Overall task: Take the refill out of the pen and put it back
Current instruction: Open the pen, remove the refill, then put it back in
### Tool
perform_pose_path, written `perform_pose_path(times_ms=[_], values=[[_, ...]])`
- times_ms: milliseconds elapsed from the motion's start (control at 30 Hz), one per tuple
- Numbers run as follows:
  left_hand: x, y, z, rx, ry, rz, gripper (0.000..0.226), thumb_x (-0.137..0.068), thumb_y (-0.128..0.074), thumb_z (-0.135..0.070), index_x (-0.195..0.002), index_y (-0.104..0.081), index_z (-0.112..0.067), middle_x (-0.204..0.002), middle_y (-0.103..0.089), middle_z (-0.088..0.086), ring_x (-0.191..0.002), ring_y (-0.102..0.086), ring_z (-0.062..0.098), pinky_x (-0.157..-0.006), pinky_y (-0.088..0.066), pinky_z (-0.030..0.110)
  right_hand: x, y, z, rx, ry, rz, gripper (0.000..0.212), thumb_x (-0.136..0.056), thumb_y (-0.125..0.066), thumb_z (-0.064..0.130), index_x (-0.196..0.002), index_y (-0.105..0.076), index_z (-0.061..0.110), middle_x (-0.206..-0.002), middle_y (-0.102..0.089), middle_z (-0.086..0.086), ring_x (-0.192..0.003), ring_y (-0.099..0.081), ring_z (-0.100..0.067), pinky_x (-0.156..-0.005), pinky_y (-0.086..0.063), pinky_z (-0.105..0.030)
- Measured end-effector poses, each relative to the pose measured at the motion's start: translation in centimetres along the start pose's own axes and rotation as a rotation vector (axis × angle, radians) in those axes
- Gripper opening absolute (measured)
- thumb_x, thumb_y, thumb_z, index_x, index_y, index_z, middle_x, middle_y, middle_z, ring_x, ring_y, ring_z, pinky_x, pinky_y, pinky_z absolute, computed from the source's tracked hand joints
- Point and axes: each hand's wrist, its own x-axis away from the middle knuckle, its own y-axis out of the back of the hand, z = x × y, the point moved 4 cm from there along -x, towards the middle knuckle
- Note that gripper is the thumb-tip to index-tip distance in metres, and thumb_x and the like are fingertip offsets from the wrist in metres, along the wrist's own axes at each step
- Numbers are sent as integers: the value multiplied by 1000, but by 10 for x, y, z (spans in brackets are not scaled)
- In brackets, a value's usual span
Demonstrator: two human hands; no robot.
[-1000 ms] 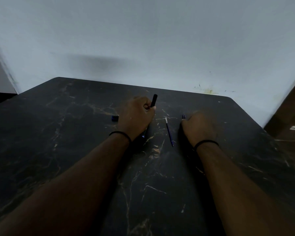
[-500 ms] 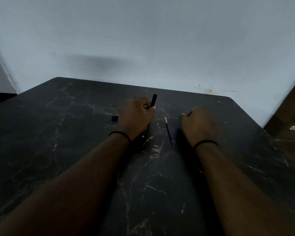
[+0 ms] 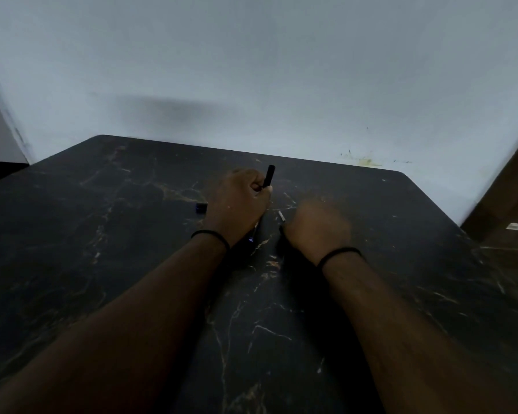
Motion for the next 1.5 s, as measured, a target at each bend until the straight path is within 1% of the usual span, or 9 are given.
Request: perform_pose_path(times_ms=[133, 300, 400, 567, 767, 1000, 1100, 1233, 1500], values=[[0, 0, 0, 18, 4, 18, 17, -85, -70, -27, -76, -66, -13, -80, -68, 1, -74, -62, 16, -66, -52, 33, 4, -2, 5, 36, 27, 56, 30, -85, -62, 46, -75, -59, 18, -93, -71, -5, -74, -62, -23, -54, -33, -23], [0, 3, 0, 21, 8, -9, 15, -85, -71, -26, -74, -65, -18, -77, -67, -3, -69, -58, 10, -58, -43, 20, 3, 1, 8, 0, 34, 16, 33, -89, -58, 44, -99, -69, 15, -105, -70, -8, -96, -67, -29, -71, -45, -31], [-1, 4, 2, 37, 23, -33, 13, -84, -71, -27, -75, -62, -25, -77, -63, -7, -67, -54, 3, -58, -37, 16, 1, 11, 9, -167, 26, -130, 19, -90, -55, 35, -92, -56, 16, -91, -66, -7, -83, -65, -29, -64, -41, -29], [-2, 4, 7, 35, 45, -43, 14, -87, -70, -26, -78, -67, -15, -75, -65, -3, -68, -61, 11, -62, -53, 30, 7, 28, 9, -491, 148, -451, 17, -91, -51, 17, -107, -47, 19, -69, -55, 1, -55, -53, -17, -49, -33, -24], [-4, 6, 10, 16, 65, -7, 14, -89, -68, -26, -79, -63, -18, -79, -62, -5, -68, -55, 4, -58, -42, 20, 7, 20, 8, -813, 169, -475, 24, -94, -55, 5, -112, -66, 17, -103, -68, 3, -81, -58, -2, -71, -48, -15], [-6, 7, 13, 16, 48, 2, 10, -89, -69, -24, -84, -66, -16, -84, -61, -5, -73, -52, 4, -60, -34, 13, 5, 23, 1, -895, 155, -560, 10, -95, -63, 17, -104, -67, 17, -86, -68, 5, -76, -64, -5, -67, -51, -18], [-5, 8, 11, 3, 15, -18, 10, -90, -69, -25, -84, -65, -18, -85, -60, -6, -76, -55, 7, -60, -36, 14, 11, 29, 4, -804, 242, -682, 23, -101, -53, 21, -94, -67, 4, -78, -63, -6, -70, -58, -17, -62, -44, -23], [-4, 4, 7, -41, -32, 26, 11, -91, -66, -27, -93, -68, -17, -96, -65, 2, -83, -59, 15, -69, -47, 29, 14, 35, 6, -829, 257, -730, 24, -103, -44, 15, -99, -64, 2, -88, -64, -7, -81, -58, -16, -72, -43, -21], [2, 5, -12, -103, -155, 35, 14, -90, -66, -26, -101, -70, -18, -102, -67, 3, -88, -59, 18, -71, -42, 29, 15, 36, 6, -926, 250, -734, 17, -102, -40, 15, -105, -52, 3, -88, -59, -10, -77, -60, -26, -68, -41, -13]])
